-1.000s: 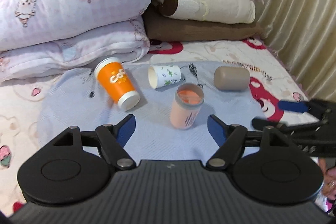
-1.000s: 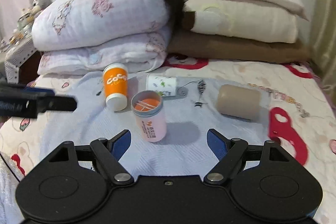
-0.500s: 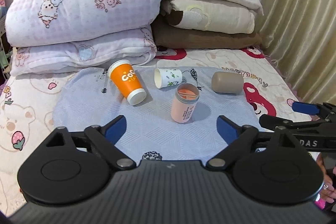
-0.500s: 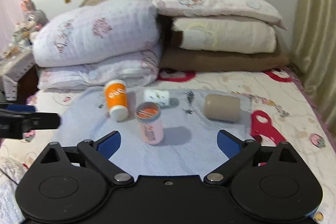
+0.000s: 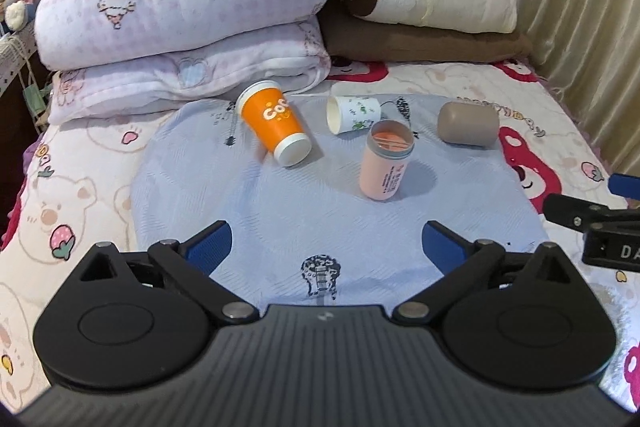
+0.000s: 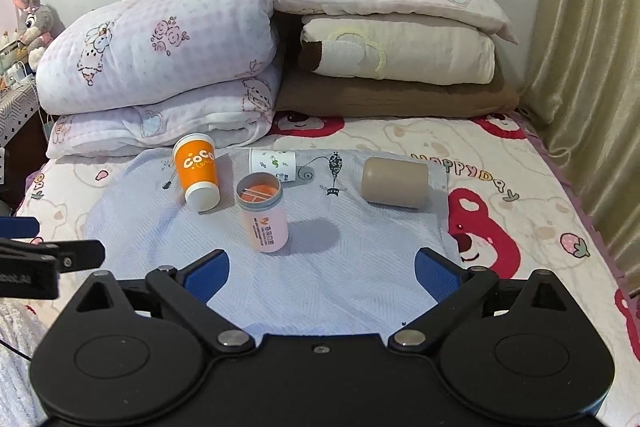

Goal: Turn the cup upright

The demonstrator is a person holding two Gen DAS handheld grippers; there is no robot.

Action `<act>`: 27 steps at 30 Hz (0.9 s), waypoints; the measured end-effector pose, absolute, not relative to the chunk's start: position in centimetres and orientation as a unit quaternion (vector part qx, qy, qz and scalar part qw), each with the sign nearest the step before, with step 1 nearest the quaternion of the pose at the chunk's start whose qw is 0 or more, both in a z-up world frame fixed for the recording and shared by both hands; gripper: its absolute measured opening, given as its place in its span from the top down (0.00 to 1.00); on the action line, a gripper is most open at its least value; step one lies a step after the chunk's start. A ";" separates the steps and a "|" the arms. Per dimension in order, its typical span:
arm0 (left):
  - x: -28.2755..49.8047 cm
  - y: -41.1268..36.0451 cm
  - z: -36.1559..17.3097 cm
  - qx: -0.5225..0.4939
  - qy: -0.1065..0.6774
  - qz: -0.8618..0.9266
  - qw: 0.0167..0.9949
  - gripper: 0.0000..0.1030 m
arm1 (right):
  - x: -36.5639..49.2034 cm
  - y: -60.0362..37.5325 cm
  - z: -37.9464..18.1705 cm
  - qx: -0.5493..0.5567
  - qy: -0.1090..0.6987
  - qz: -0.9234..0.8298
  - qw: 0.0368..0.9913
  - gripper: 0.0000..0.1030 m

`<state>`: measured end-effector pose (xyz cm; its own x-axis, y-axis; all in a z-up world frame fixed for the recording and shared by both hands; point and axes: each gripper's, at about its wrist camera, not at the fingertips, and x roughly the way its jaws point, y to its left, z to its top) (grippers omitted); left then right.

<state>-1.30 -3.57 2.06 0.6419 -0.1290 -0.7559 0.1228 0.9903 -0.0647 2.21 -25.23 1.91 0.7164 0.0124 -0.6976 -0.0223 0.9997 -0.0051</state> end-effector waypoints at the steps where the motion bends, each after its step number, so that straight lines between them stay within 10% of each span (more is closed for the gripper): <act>1: -1.5 -3.6 2.1 -0.003 0.416 -0.067 0.907 0.00 | 2.1 -25.2 1.9 -0.005 0.378 0.009 0.926 0.02; 27: -1.5 -2.5 0.3 -0.002 0.464 -0.048 0.884 0.00 | 0.8 -23.5 1.6 -0.009 0.390 -0.020 0.920 0.02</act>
